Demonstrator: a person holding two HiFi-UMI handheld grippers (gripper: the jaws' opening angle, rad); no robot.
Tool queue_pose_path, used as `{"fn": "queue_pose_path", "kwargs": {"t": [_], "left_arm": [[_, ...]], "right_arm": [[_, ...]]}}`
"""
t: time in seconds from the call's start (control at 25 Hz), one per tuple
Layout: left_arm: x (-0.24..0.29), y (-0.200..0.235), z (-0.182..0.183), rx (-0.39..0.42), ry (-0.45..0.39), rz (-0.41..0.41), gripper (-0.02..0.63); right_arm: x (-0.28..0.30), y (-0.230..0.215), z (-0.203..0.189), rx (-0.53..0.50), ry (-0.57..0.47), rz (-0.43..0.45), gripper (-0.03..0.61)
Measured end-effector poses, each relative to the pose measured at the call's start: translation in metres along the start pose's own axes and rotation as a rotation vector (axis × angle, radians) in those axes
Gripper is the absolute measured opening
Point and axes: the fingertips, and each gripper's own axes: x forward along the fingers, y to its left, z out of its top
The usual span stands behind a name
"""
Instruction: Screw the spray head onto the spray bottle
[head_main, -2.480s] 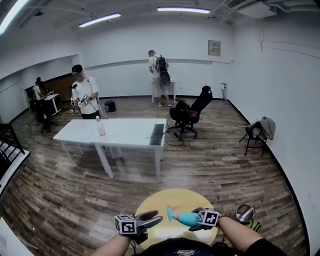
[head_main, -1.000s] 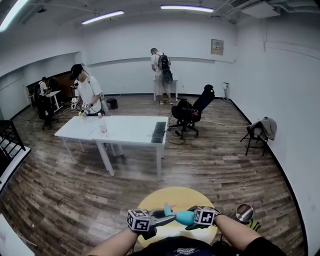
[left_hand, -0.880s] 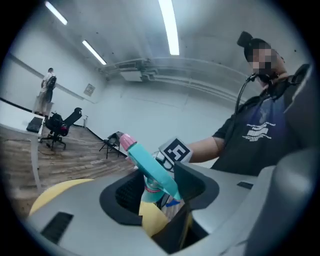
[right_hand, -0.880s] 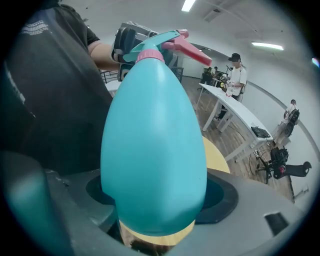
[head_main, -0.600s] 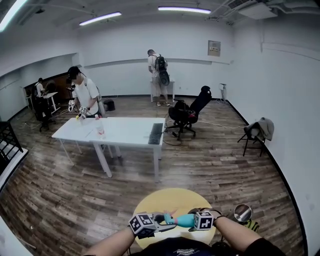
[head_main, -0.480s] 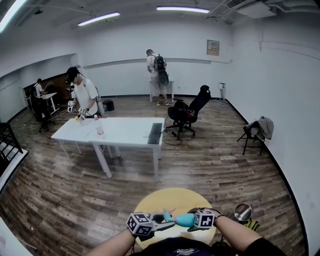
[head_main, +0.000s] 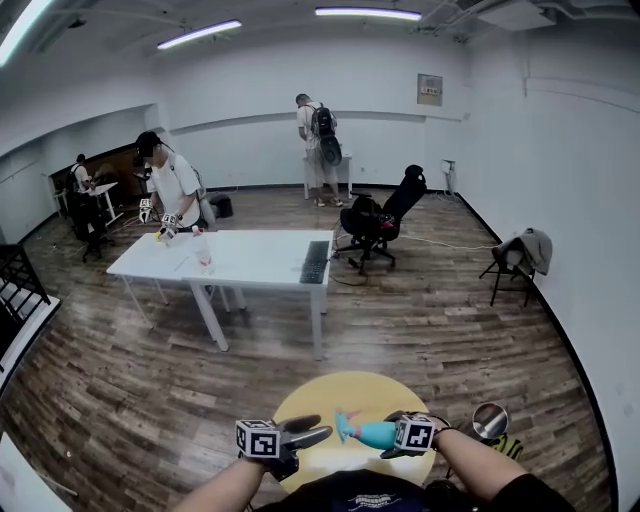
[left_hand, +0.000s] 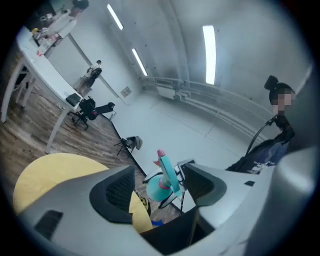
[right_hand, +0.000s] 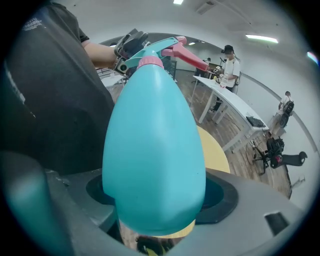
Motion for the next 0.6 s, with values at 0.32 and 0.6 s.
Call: {"fn": "queue_pose_path", "kwargs": {"t": [0.32, 0.6], "left_arm": [[0.052, -0.057, -0.047, 0.505, 0.352, -0.125, 0.221], [0.045, -0.05, -0.041, 0.353, 0.292, -0.104, 0.229]], "right_arm": [[-0.001, 0.02, 0.017, -0.102, 0.003, 0.047, 0.425], [-0.003, 0.022, 0.028, -0.072, -0.034, 0.08, 0.425]]}}
